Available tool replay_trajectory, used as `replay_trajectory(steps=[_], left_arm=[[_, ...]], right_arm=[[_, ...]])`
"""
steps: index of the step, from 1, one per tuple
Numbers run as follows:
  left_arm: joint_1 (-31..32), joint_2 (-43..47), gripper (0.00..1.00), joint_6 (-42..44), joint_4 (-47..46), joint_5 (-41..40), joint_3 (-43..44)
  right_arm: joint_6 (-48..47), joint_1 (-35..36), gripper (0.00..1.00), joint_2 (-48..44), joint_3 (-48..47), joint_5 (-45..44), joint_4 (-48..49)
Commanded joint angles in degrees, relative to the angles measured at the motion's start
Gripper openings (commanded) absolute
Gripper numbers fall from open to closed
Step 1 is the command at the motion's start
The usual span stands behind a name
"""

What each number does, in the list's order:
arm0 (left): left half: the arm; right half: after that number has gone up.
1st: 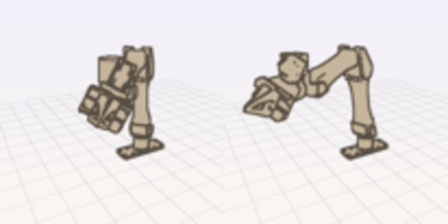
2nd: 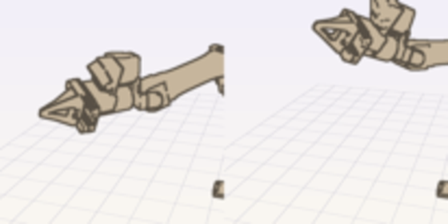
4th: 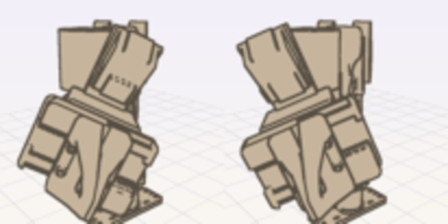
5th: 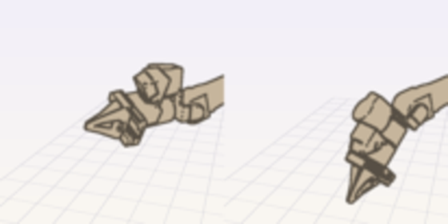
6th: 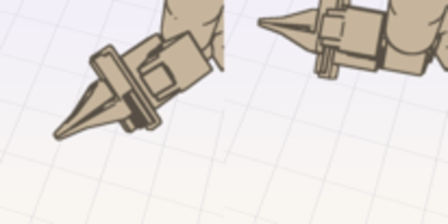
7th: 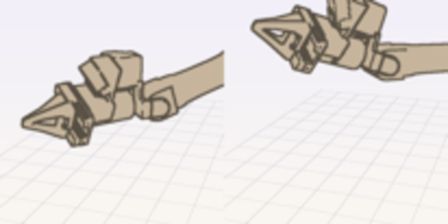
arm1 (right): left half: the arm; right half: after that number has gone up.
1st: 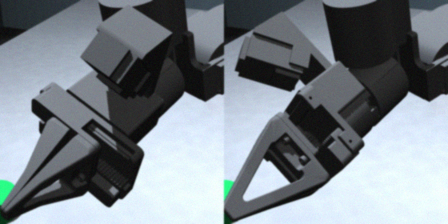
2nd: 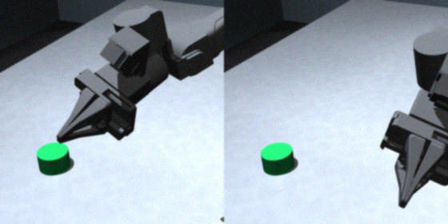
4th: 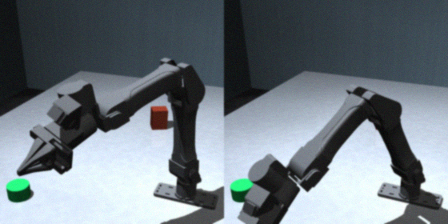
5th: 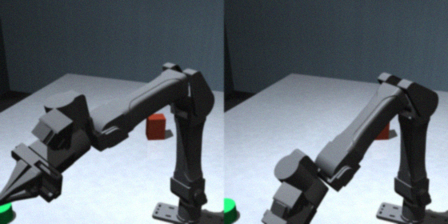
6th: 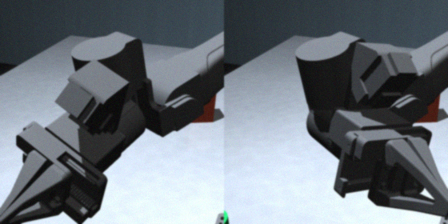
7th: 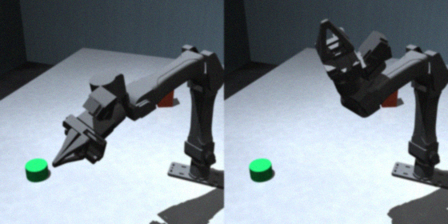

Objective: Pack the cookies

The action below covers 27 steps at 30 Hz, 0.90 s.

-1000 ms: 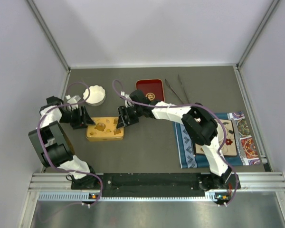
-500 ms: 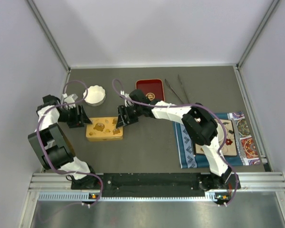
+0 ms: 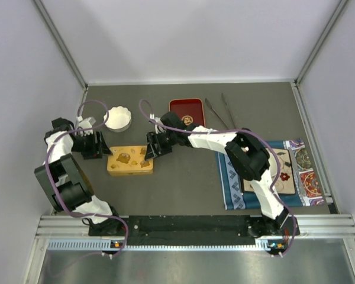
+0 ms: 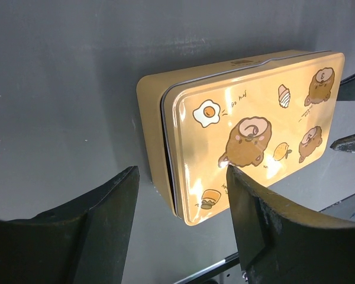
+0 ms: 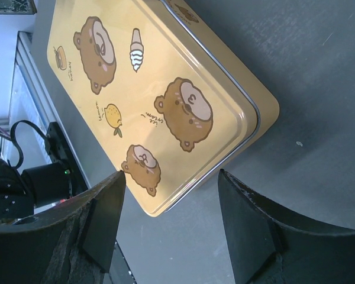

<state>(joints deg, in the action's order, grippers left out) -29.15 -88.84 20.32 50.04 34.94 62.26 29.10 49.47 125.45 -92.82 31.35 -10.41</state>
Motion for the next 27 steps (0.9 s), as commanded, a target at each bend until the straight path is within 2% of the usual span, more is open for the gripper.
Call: replay_trajectory(steps=[1, 27], left_arm=[[-0.5, 0.0, 0.66, 1.7, -1.6, -0.2, 0.8], [-1.1, -9.2, 0.67, 6.3, -1.0, 6.0, 0.9]], right_arm=[[-0.9, 0.6, 0.64, 0.3, -3.2, 0.0, 0.7], [-1.1, 1.2, 0.64, 2.6, -5.5, 0.1, -0.7]])
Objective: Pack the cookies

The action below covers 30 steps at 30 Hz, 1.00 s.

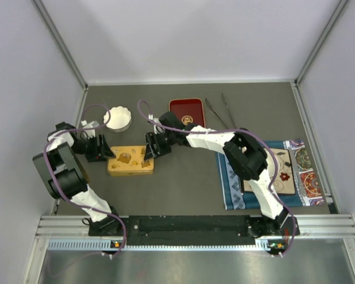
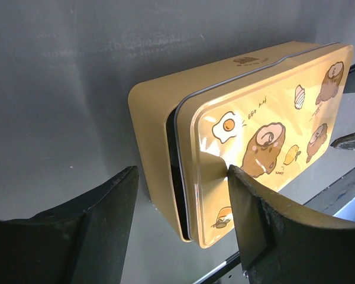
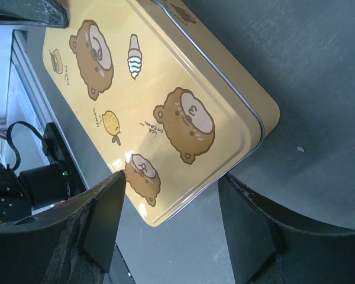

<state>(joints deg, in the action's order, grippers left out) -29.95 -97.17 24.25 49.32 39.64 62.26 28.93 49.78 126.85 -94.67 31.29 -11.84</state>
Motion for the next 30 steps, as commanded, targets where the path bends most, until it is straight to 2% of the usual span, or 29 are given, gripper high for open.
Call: replay_trajectory(steps=[1, 10, 21, 30], left_arm=[[-0.3, -0.9, 0.67, 2.5, -0.4, 1.4, 0.9], [-0.9, -1.0, 0.67, 2.6, -0.2, 2.7, 0.6], [-1.1, -1.9, 0.68, 7.5, 4.5, 7.0, 1.5], [-1.1, -1.6, 0.70, 9.0, 5.6, 6.9, 1.1]], right_arm=[[-0.8, 0.9, 0.64, 1.3, -3.9, 0.2, 0.6], [-1.1, 1.6, 0.64, 1.8, -5.4, 0.0, -0.3], [-1.4, 2.4, 0.64, 3.1, -8.0, -0.4, -1.8], [-1.9, 2.5, 0.64, 3.1, -8.3, -0.7, -2.3]])
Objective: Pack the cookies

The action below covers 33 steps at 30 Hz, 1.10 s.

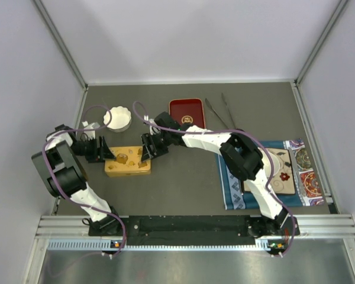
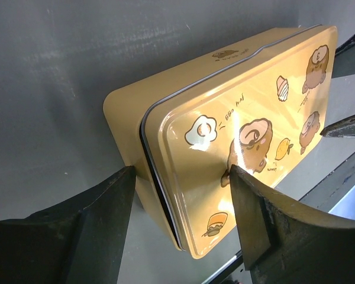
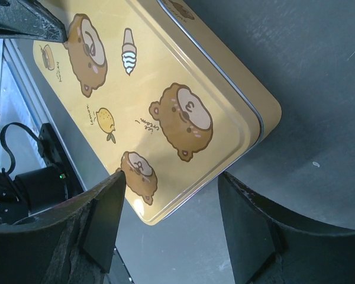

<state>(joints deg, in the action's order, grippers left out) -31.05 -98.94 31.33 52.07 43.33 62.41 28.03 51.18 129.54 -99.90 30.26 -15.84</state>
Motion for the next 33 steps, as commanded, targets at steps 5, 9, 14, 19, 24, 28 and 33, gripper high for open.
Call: replay_trajectory(steps=[5, 9, 14, 19, 24, 28, 33], left_arm=[[0.0, 0.1, 0.65, 2.9, 3.6, 3.9, 1.2], [0.1, -0.2, 0.61, 3.5, 4.2, 4.8, 1.5], [0.9, -1.6, 0.55, 3.8, 4.4, 5.5, 1.7], [1.8, -2.1, 0.50, 4.1, 4.0, 5.7, 1.4], [2.7, -2.5, 0.40, 4.2, 3.8, 6.0, 1.3], [3.4, -2.8, 0.31, 3.9, 3.6, 6.1, 1.4], [3.5, -2.9, 0.17, 4.3, 3.6, 6.8, 1.3]], right_arm=[[-1.0, 1.1, 0.64, 0.4, -3.1, 0.2, 1.6], [-1.0, 1.0, 0.64, 0.4, -3.1, 0.1, 1.5], [-1.0, 1.1, 0.64, 0.5, -3.3, 0.0, 1.4], [-1.0, 1.1, 0.64, 0.5, -3.7, -0.2, 1.2], [-1.1, 1.5, 0.64, 1.1, -4.5, -0.1, 0.8], [-1.0, 1.6, 0.64, 1.2, -4.8, 0.0, 0.5], [-1.0, 1.7, 0.64, 1.2, -5.0, 0.0, 0.5]])
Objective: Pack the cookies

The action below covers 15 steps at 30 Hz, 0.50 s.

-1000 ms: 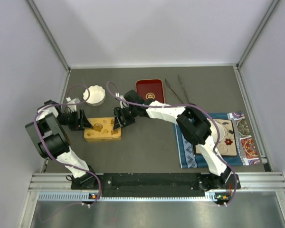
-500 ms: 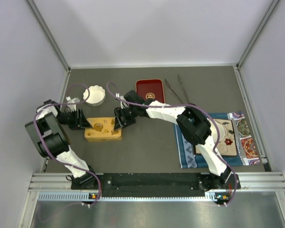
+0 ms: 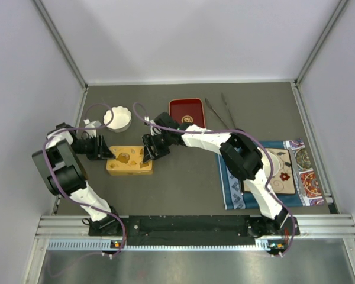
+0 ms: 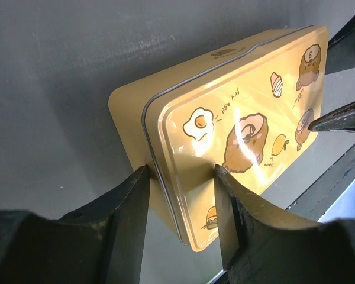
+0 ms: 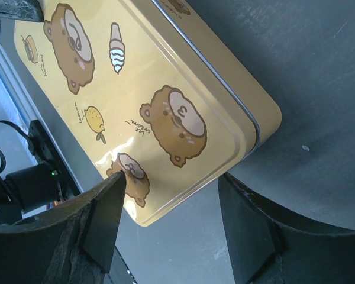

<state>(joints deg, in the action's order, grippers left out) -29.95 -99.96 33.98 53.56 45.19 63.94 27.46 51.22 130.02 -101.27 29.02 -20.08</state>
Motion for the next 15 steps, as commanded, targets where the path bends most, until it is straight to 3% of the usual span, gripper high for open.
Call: replay_trajectory(steps=[1, 6, 15], left_arm=[[2.6, -2.0, 0.15, 1.8, 2.2, 4.9, -0.3], [3.1, -1.8, 0.00, 3.2, 2.3, 5.3, -0.6], [3.1, -4.7, 0.00, 8.6, 6.0, 8.2, 0.2]], right_arm=[[-0.5, 1.6, 0.64, 0.6, -3.6, 1.2, 4.8], [-0.4, 1.7, 0.63, 0.2, -4.0, 1.2, 4.6], [-0.5, 1.6, 0.63, 0.4, -4.8, 1.3, 4.2]])
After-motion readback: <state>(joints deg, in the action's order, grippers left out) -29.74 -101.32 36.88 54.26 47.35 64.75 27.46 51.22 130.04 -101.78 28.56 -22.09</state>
